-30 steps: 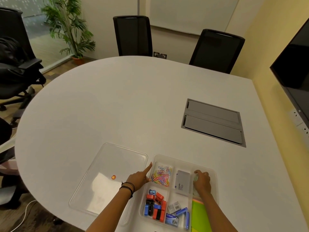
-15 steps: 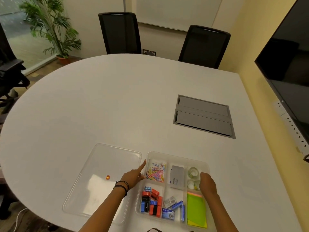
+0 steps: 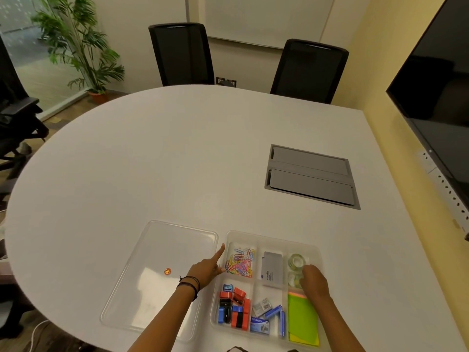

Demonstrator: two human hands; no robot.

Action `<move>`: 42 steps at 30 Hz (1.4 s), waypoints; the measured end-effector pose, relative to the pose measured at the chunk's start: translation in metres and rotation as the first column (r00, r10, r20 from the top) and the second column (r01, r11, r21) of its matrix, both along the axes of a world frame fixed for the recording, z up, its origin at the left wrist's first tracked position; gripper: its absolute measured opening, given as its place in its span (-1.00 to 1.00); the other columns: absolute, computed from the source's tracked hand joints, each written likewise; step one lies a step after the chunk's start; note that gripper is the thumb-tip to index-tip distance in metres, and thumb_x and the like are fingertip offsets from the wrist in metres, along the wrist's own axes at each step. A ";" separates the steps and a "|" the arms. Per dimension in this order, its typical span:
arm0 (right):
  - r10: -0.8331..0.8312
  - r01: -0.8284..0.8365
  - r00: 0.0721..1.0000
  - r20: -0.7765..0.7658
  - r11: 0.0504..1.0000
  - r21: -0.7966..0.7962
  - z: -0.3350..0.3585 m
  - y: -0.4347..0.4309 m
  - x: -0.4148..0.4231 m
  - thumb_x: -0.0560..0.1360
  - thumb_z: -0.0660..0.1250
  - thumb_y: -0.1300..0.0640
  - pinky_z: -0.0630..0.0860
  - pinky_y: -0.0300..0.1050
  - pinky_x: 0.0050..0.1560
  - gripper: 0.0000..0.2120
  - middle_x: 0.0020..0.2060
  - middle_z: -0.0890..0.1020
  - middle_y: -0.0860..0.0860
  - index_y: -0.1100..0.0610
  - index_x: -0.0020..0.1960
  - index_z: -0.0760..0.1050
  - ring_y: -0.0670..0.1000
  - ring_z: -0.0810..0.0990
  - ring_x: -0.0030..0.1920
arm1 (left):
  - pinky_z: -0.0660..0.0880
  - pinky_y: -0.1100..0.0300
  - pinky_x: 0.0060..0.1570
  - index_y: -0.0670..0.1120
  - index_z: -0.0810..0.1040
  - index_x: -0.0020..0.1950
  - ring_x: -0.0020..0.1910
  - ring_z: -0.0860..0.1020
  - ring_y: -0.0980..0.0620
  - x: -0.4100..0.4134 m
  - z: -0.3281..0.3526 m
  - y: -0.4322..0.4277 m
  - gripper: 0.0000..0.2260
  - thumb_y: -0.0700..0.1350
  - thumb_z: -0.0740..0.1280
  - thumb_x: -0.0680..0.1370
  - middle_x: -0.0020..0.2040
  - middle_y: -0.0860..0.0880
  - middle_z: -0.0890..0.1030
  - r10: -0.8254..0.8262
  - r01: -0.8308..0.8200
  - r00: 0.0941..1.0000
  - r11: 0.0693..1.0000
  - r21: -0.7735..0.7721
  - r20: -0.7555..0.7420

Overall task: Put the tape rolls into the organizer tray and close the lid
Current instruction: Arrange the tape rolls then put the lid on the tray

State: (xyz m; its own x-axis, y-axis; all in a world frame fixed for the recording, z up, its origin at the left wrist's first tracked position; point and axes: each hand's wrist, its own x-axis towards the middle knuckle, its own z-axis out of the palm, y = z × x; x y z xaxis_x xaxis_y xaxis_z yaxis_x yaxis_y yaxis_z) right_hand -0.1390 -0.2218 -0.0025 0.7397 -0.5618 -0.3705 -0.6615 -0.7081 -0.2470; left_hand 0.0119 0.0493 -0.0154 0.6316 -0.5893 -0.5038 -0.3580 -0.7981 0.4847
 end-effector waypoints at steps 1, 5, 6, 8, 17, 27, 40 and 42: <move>0.004 -0.004 1.000 -0.022 1.000 -0.010 0.001 0.000 0.001 0.54 0.12 0.32 0.43 -0.08 -0.06 -0.63 0.08 0.56 0.20 0.02 -0.36 0.12 0.11 0.55 0.08 | 0.54 0.07 0.12 0.05 -0.21 0.51 0.09 0.60 -0.10 0.000 0.000 0.000 -0.37 0.00 0.16 0.62 0.24 -0.15 0.57 0.003 -0.003 1.000 1.000 -0.003 -0.003; -0.042 0.043 0.999 -0.025 0.999 0.023 0.001 0.000 0.003 0.50 0.21 0.30 0.28 -0.19 -0.22 -0.87 0.03 0.59 0.21 0.14 -0.20 0.37 0.15 0.58 0.02 | 0.52 0.04 0.10 0.07 -0.20 0.51 0.12 0.59 -0.11 0.002 0.000 0.001 -0.38 0.02 0.15 0.62 0.23 -0.14 0.58 0.002 -0.002 1.000 1.000 0.003 -0.005; -0.056 0.056 0.998 -0.006 0.998 0.033 0.001 -0.001 0.003 0.49 0.24 0.28 0.29 -0.19 -0.21 -0.96 0.01 0.59 0.21 0.19 -0.13 0.44 0.16 0.57 0.01 | 0.52 0.03 0.10 0.07 -0.21 0.51 0.12 0.58 -0.12 0.002 -0.001 0.001 -0.38 0.03 0.15 0.62 0.22 -0.14 0.59 0.001 -0.001 1.000 1.000 0.007 -0.007; -0.107 0.106 0.994 0.013 0.992 0.065 0.001 -0.001 0.004 0.47 0.29 0.28 0.32 -0.17 -0.22 -0.98 -0.08 0.60 0.20 0.24 -0.13 0.47 0.18 0.58 -0.03 | 0.52 0.02 0.11 0.07 -0.21 0.51 0.13 0.58 -0.12 0.002 -0.001 0.001 -0.37 0.04 0.15 0.62 0.23 -0.14 0.58 0.002 -0.002 1.000 1.000 0.011 -0.011; -0.215 0.206 0.976 0.044 0.966 0.157 -0.002 0.004 0.006 0.40 0.39 0.28 0.27 -0.18 -0.35 -0.60 -0.42 0.45 0.07 0.11 -0.44 0.22 0.02 0.43 -0.33 | 0.52 0.07 0.13 0.06 -0.21 0.52 0.16 0.57 -0.09 0.001 -0.001 0.000 -0.37 0.03 0.16 0.61 0.27 -0.14 0.54 0.016 -0.016 1.000 1.000 -0.009 -0.017; -0.189 0.193 0.980 -0.058 0.979 0.072 0.005 0.010 0.011 0.44 0.38 0.20 0.44 -0.15 -0.18 -0.75 0.05 0.59 0.23 0.30 0.05 0.47 0.18 0.60 0.02 | 0.50 0.06 0.17 0.04 -0.22 0.51 0.19 0.55 -0.09 0.000 0.000 0.000 -0.36 0.03 0.15 0.61 0.31 -0.14 0.51 0.024 -0.025 0.999 1.000 -0.017 -0.035; -0.097 0.097 0.995 -0.012 0.995 -0.030 0.005 0.006 0.009 0.51 0.19 0.33 0.45 -0.07 -0.10 -0.52 0.01 0.55 0.20 0.02 -0.41 0.01 0.18 0.57 0.08 | 0.51 0.05 0.16 0.03 -0.23 0.51 0.16 0.57 -0.10 0.000 0.001 0.002 -0.36 0.02 0.15 0.62 0.28 -0.14 0.55 0.019 -0.020 0.998 0.999 -0.027 -0.052; -0.090 0.090 0.996 0.004 0.995 -0.037 0.004 0.006 0.008 0.52 0.18 0.33 0.48 -0.06 -0.04 -0.52 0.08 0.56 0.22 0.01 -0.41 0.00 0.17 0.57 0.07 | 0.51 0.05 0.17 0.03 -0.23 0.51 0.15 0.57 -0.10 0.000 0.001 0.002 -0.36 0.02 0.15 0.62 0.28 -0.14 0.55 0.020 -0.022 0.998 0.999 -0.030 -0.058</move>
